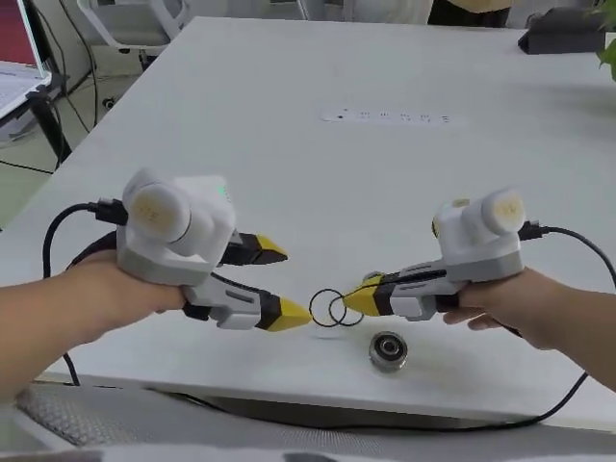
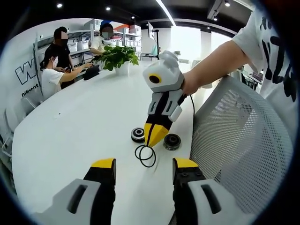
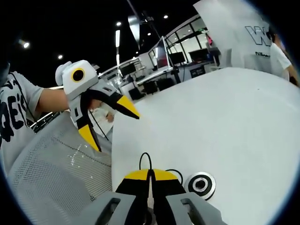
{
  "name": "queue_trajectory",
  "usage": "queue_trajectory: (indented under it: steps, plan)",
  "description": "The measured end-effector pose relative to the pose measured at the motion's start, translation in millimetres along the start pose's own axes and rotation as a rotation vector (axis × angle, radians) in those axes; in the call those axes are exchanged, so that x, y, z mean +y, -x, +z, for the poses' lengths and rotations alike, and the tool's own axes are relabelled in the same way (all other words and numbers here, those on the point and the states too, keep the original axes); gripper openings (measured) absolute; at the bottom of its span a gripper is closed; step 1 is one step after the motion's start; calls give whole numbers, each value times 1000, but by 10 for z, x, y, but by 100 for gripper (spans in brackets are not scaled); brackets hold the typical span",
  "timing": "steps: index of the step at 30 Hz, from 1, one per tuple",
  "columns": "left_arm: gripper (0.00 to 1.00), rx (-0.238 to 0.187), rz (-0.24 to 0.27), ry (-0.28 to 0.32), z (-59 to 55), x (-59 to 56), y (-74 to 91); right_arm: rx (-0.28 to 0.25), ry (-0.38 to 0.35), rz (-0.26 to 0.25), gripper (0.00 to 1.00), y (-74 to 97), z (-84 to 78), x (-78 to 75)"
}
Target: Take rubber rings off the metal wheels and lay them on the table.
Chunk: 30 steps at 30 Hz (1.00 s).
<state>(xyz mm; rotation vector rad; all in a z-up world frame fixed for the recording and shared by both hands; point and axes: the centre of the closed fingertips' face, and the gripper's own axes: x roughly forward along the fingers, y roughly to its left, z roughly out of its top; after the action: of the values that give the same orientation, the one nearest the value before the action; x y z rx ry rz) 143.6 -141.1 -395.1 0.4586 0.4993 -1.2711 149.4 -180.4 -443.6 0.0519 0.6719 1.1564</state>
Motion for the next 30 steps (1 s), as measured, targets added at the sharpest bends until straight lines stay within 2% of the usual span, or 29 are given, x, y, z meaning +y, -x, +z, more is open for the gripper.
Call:
queue_trajectory:
  steps: [19,30]
  plan:
    - [56,9,7,33,-75,-26,97,46,15,-12,0,-137,-64,-27]
    - [59,16,7,37,-112,-39,125,64,54,-23,0,-152,-89,-37]
